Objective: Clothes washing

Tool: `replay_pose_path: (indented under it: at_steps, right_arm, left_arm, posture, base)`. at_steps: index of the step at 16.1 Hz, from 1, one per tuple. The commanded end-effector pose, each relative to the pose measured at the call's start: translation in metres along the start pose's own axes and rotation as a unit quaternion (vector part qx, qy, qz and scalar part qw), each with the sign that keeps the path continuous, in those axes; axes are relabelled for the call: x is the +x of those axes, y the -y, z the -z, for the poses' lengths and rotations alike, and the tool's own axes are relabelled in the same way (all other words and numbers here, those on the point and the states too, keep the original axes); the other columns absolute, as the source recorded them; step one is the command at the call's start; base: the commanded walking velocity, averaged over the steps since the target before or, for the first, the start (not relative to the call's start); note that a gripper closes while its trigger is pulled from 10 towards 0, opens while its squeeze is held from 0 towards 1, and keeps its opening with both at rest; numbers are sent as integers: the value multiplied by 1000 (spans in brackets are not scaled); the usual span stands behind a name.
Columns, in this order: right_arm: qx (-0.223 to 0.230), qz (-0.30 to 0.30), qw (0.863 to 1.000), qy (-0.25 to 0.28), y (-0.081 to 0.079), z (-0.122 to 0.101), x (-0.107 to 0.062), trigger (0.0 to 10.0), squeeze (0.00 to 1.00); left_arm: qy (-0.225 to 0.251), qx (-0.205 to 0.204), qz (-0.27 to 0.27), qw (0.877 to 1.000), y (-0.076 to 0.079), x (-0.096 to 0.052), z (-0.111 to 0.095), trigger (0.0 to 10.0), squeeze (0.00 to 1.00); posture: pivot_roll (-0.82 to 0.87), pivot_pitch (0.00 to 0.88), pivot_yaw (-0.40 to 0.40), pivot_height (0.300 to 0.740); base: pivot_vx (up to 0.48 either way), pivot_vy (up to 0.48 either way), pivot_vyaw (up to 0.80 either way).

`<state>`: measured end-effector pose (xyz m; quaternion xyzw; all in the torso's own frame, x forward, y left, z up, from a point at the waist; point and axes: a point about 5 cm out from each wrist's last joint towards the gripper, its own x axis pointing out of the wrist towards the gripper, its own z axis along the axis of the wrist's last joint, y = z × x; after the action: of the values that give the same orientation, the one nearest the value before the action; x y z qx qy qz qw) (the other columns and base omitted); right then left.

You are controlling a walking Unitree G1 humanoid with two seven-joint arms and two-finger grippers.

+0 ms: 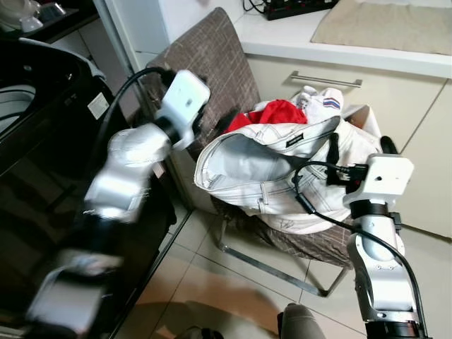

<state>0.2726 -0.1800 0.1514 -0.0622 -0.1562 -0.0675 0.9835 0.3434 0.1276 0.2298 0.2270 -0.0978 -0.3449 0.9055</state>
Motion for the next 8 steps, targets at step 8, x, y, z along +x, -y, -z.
replay_pose_path:
  at_steps: [8]
  right_arm:
    - [58,-56,997,6,-4,-7,-9,10000,0]
  left_arm:
    - [-55,16,77,995,32,5,31,10000,0]
  posture:
    - [-274,81,142,740]
  base:
    - [0,0,0]
